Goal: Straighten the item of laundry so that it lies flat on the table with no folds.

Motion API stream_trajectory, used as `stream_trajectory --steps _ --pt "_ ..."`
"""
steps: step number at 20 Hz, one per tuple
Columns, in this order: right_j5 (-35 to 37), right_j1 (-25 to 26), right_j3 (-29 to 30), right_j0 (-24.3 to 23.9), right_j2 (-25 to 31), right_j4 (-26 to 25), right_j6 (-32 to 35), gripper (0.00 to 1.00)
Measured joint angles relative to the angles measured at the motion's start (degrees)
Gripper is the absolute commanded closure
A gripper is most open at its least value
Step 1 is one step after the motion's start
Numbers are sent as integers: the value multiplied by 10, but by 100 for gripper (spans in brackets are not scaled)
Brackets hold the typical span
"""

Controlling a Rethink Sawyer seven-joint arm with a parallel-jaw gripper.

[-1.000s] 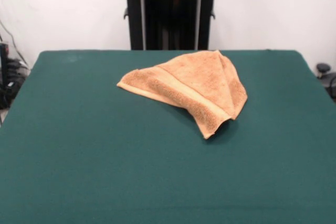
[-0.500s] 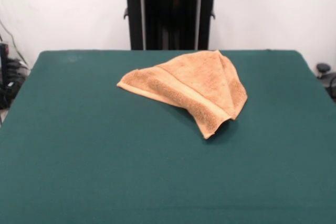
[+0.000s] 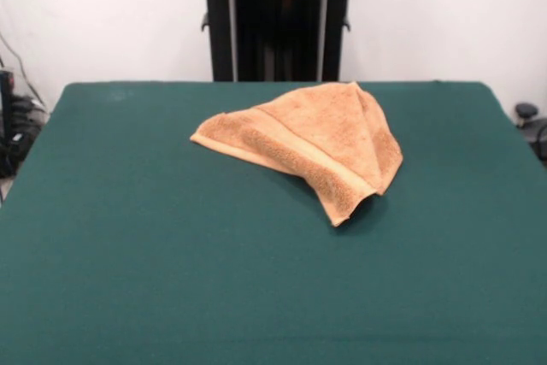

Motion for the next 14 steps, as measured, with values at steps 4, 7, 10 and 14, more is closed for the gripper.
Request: stream_trajectory --steps 4,7,10,14 --pt "-52 14 42 -27 27 15 0 0" --pt "-92 26 72 -49 49 19 0 0" --pt "-120 40 92 -56 61 20 0 0" --pt "-124 48 102 -49 62 20 0 0"
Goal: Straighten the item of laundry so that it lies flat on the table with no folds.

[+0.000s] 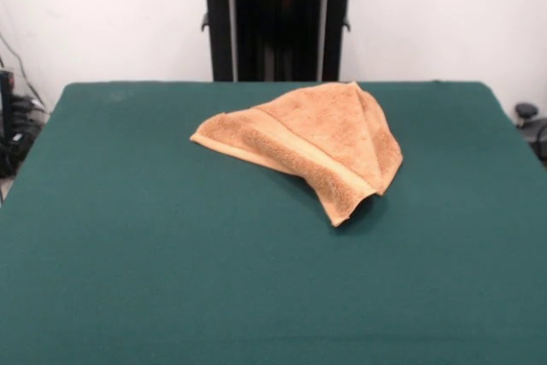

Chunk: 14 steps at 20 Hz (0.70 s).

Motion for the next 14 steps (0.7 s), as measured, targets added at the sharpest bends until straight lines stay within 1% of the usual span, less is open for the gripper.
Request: stream_trajectory --steps 5,8,12,14 --pt "0 -1 2 10 0 0 0 0" --pt "-3 0 4 9 3 0 0 0" --pt "-26 10 15 -11 25 1 0 0" --pt "-55 25 27 -31 45 1 0 0"
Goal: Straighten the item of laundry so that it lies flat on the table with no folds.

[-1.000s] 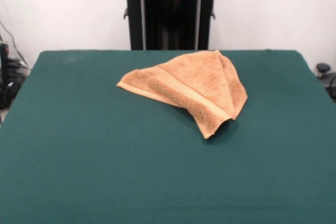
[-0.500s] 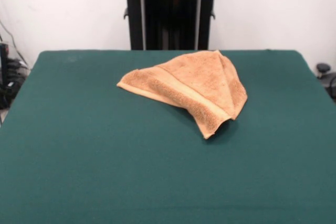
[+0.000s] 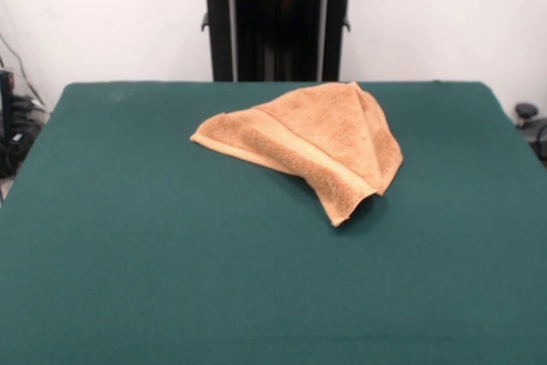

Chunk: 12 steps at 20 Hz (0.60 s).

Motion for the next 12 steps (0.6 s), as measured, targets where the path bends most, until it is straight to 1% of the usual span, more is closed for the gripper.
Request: stream_trajectory --steps 3,6,8,10,11,12 --pt "-46 27 17 -25 27 0 0 0" --pt "-115 73 40 -51 55 1 0 0" --pt "-184 124 60 -68 75 -2 1 0" --pt "-210 144 66 -74 81 -6 4 0" --pt "-235 165 71 -80 87 -12 7 0" --pt "-281 204 78 -87 93 -26 15 0"
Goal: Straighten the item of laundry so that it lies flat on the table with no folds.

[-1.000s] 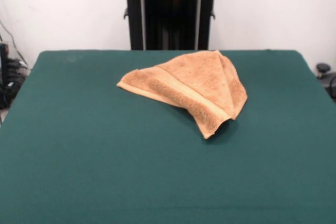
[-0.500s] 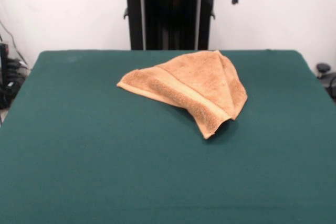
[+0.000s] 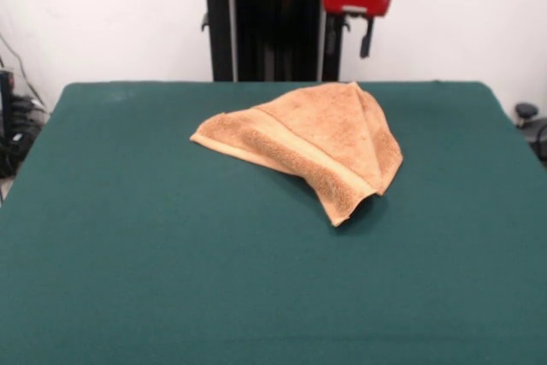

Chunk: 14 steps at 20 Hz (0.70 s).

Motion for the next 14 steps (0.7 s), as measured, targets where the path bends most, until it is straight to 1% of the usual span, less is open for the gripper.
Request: stream_trajectory --steps 1,2,4,5,6,7,14 --pt "-23 21 4 -2 2 -8 7 0" --pt "-33 29 5 -2 2 -11 11 0" --pt "-86 76 16 -2 3 -28 35 0" --pt "-101 90 20 -1 3 -34 45 0" --pt "-105 93 21 -1 3 -35 47 0" --pt "-128 118 31 3 3 -43 71 0" --pt "-154 165 52 24 3 -60 130 0"
